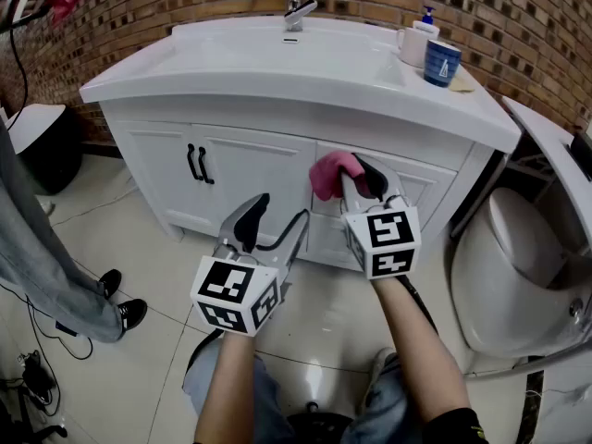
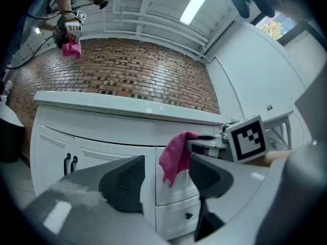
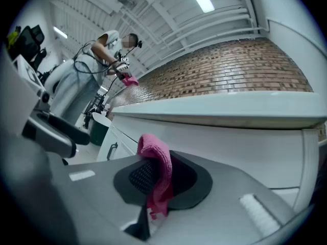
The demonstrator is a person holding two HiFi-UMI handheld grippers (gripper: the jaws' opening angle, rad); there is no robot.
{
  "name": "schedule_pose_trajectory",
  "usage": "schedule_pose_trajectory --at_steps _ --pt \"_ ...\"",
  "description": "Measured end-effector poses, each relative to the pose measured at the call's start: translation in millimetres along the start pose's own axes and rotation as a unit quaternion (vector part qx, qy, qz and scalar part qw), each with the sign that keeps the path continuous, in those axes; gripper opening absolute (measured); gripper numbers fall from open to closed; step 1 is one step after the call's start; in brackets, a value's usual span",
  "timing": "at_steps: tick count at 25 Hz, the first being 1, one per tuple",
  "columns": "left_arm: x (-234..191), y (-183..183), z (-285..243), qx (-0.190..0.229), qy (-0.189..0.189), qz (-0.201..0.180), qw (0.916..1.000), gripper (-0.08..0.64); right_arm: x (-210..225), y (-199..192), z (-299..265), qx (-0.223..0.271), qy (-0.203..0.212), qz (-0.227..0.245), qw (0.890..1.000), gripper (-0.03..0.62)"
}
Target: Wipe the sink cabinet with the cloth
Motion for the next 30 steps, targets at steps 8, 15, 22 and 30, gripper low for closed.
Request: schedule_pose_trajectory --at_steps 8,15,22,30 --pt "-22 -13 -39 0.001 -0.004 0.004 1.0000 0.273 -11 -23 -68 -0.017 -0.025 0.197 0.980 0.025" --pt "-13 -32 -51 -0.020 -0.029 -0.007 0.9994 0.273 29 -35 -33 -0.040 -0.064 0.186 0.980 0.025" --pt "3 -29 -54 -0.018 -0.052 -0.017 0.9983 0.273 118 -33 38 -0.052 -0.153 0.110 0.981 0.026" --pt "26 -21 -60 -0.008 -0.069 -0.010 0.9976 0.273 190 -31 98 -0.051 -0.259 0.048 0.963 0.025"
Point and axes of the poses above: the fingertips, and each gripper's own axes: z backward along the fingers, x to its right, y out of its top, the point moved 2 cm from there along z, backward along the fingers, and after that the axes turned 13 degrees about -z, right-handed, at the moved point
